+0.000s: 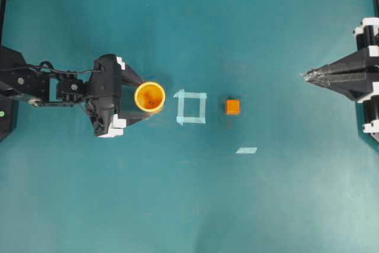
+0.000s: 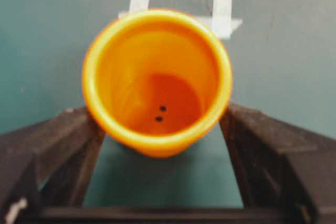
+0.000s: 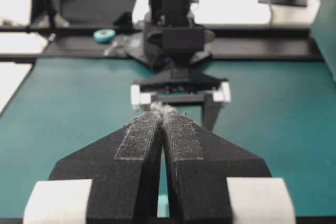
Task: Move the cup backward with left arm.
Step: 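Advance the left gripper around the orange cup and close on it, then slide the held orange cup backward toward the table's far edge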
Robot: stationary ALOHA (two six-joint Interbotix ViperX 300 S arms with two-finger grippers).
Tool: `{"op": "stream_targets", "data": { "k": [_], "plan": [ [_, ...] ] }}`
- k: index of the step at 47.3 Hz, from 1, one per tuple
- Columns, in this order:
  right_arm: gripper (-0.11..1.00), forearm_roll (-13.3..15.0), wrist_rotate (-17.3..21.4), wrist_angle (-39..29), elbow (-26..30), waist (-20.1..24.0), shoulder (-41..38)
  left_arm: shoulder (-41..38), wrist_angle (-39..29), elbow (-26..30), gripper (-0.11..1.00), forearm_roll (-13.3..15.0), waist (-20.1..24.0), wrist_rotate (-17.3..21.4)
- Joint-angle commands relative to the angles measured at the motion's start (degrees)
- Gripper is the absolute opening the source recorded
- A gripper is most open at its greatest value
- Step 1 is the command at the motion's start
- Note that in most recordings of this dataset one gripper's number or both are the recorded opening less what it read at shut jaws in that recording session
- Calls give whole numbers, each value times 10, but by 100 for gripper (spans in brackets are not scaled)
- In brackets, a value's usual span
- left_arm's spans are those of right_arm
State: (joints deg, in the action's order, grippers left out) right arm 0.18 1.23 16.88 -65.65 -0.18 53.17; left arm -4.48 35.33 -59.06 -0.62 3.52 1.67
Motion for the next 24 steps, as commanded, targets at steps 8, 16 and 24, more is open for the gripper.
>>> {"op": "stream_targets", "data": {
  "k": [8, 16, 24],
  "plan": [
    [0, -2, 1, 3, 19, 0, -2, -2, 9, 20, 80, -1, -1, 2],
    [0, -2, 1, 3, 18, 0, -4, -3, 11, 20, 78, 0, -1, 2],
    [0, -2, 1, 3, 18, 0, -4, -2, 17, 20, 65, 0, -1, 2]
  ]
}}
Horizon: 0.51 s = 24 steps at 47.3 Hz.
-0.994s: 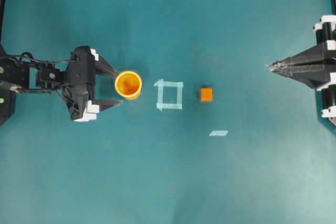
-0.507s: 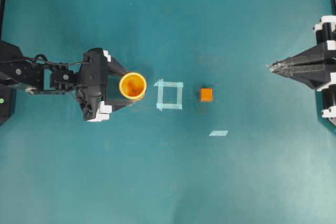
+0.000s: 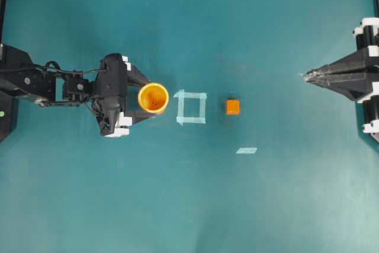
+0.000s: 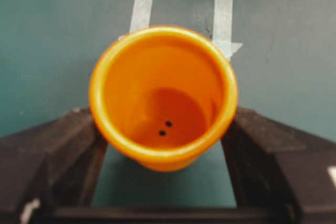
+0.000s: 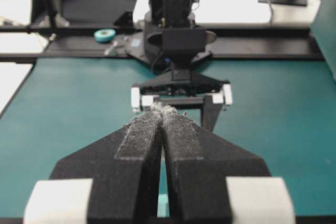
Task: Move the cup backward with left arm.
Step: 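Slide the held orange cup backward toward the table's far edge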
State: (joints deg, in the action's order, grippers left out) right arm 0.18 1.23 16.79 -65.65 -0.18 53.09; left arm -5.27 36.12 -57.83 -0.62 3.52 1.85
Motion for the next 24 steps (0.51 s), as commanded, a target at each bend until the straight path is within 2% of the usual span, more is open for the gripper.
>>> {"op": "stream_targets", "data": {
  "k": [1, 24],
  "plan": [
    [0, -1, 1, 3, 18, 0, -3, 6, 11, 8, 65, 0, -1, 0],
    [0, -2, 1, 4, 18, 0, -3, 6, 38, 7, 64, -1, 0, 4]
  ]
}}
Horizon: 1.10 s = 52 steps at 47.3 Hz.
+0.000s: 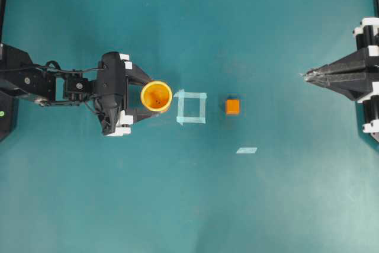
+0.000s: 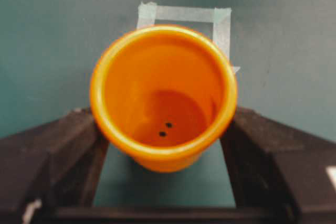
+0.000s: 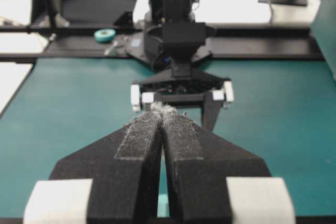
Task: Move the cup backward with left arm.
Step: 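Slide the held orange cup backward toward the table's far edge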
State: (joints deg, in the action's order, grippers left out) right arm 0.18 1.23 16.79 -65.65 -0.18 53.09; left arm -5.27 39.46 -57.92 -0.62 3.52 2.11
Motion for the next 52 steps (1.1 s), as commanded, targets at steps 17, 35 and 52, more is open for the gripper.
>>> {"op": "stream_targets", "data": {
  "k": [17, 35, 52],
  "plan": [
    [0, -2, 2, 4, 19, -1, -3, 11, -4, 11, 64, -1, 62, 1],
    [0, -2, 2, -2, 19, 0, -3, 11, -6, 33, 64, -1, 155, 3],
    [0, -2, 1, -5, 19, -1, -2, 0, -77, 72, 65, -3, 230, 4]
  ]
}}
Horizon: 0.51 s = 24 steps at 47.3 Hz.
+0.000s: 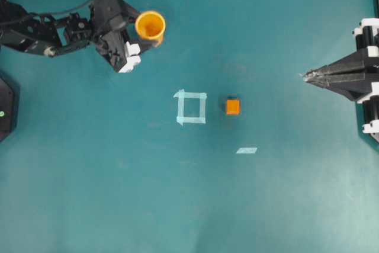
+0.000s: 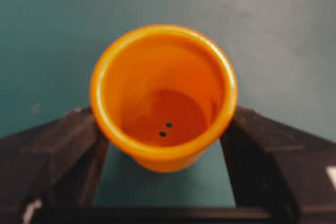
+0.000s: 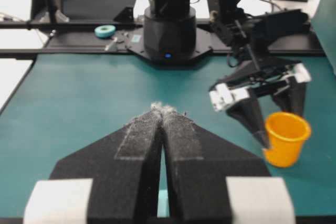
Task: Move the cup backward with left arm.
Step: 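Slide the held orange cup backward toward the table's far edge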
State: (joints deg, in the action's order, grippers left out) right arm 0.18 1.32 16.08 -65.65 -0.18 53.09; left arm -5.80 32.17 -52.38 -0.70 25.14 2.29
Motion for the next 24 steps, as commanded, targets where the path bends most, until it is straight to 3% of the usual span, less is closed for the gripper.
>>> {"op": "stream_targets", "data": {
  "k": [1, 24],
  "plan": [
    [0, -2, 0, 3, 19, 0, -2, 4, -4, 18, 65, -1, 18, 2],
    [0, -2, 0, 3, 19, 0, -1, -7, -28, 57, 64, -2, 90, 2]
  ]
}}
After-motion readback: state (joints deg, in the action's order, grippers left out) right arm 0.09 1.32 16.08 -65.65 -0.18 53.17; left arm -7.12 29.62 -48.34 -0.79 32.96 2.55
